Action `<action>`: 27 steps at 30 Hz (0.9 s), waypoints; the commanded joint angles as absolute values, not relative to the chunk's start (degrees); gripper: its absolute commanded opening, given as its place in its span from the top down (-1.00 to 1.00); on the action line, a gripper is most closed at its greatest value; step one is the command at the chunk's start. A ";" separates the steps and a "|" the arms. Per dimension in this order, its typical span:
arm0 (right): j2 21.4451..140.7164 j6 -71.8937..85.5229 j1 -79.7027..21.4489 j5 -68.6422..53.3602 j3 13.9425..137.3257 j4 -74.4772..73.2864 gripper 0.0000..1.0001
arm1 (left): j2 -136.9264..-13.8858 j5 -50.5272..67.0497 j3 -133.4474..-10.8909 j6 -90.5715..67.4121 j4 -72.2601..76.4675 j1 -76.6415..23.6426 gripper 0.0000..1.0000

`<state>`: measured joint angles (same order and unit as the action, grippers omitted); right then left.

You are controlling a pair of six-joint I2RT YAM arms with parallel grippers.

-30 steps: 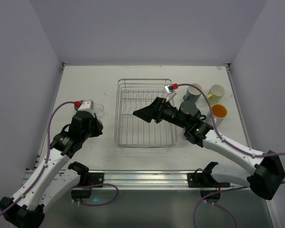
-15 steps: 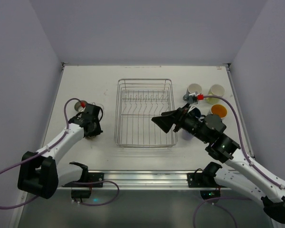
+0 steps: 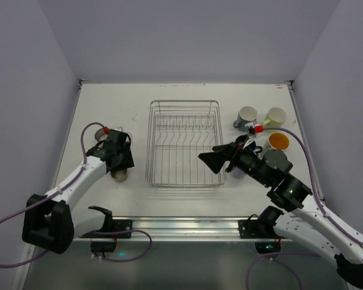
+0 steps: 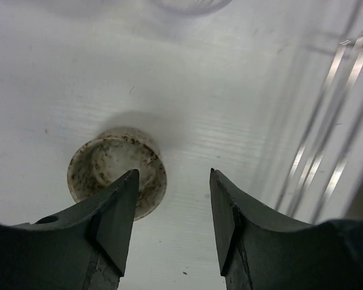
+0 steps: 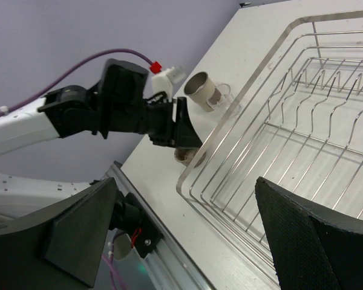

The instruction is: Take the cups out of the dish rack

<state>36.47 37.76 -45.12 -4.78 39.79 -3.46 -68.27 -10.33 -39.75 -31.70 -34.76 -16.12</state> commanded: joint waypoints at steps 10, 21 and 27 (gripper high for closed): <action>27.61 28.48 -45.26 4.98 48.58 -17.30 -0.98 | -40.62 3.08 -56.42 -26.02 -28.74 -15.82 -1.00; 10.48 22.32 -45.35 26.00 55.64 -26.37 -0.98 | -30.07 3.35 -65.31 -19.95 -23.47 -15.82 -1.00; 9.84 23.46 -45.35 29.27 53.09 -26.28 -0.98 | -25.32 2.64 -57.23 -19.95 -17.50 -15.82 -1.00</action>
<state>7.92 23.92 -45.12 24.95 54.72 -24.23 -25.96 2.31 -61.17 -21.65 -21.61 -16.12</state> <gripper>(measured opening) 0.990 0.997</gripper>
